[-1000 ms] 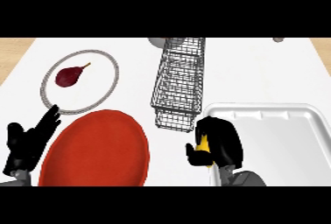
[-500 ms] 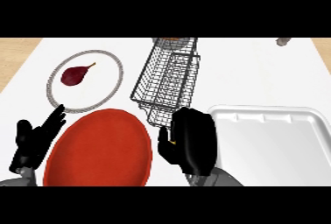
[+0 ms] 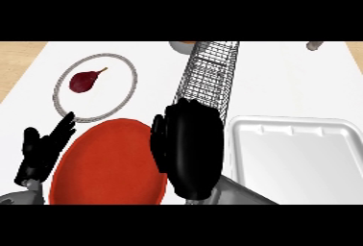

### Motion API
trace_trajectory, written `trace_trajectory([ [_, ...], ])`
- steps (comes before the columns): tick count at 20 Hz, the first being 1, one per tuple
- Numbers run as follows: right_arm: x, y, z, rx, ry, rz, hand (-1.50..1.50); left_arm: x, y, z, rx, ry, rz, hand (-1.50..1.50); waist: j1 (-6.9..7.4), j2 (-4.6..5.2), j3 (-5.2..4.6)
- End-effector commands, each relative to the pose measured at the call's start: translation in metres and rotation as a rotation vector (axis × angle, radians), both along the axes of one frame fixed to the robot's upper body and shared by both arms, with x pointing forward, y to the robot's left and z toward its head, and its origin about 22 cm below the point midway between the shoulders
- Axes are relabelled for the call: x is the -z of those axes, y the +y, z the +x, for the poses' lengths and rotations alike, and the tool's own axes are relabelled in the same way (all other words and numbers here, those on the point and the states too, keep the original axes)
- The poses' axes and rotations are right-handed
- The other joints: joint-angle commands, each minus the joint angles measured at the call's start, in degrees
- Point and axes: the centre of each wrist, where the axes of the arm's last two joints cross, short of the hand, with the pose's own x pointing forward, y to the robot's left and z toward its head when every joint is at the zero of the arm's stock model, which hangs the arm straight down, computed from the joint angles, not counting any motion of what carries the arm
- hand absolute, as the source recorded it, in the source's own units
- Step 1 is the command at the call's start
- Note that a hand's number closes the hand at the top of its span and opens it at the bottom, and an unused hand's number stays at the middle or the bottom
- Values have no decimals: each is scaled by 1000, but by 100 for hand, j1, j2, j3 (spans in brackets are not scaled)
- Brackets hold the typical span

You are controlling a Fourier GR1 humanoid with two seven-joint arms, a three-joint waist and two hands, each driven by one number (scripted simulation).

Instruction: Pick the lemon from the tray and place it in the tiered basket

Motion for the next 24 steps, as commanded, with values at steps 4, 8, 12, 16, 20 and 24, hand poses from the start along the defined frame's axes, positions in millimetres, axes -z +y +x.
trace_trajectory([
  [4,-40,23,16,189,-55,131,150,-3,-7,4,17,-12,7,0,93,67,13],
  [8,-58,34,42,240,-65,91,150,-5,-8,9,18,-20,8,0,100,121,11],
  [12,-82,46,65,255,-91,69,150,-2,-5,12,17,-15,-8,0,53,163,10],
  [16,-104,37,79,185,-116,288,150,-2,-9,14,13,-29,-9,0,129,236,21],
  [20,-114,40,97,174,-126,330,150,-8,-3,13,9,-53,-1,0,57,201,25],
  [24,-115,40,121,168,-143,341,150,3,-7,9,-11,-30,-19,0,-20,216,24],
])
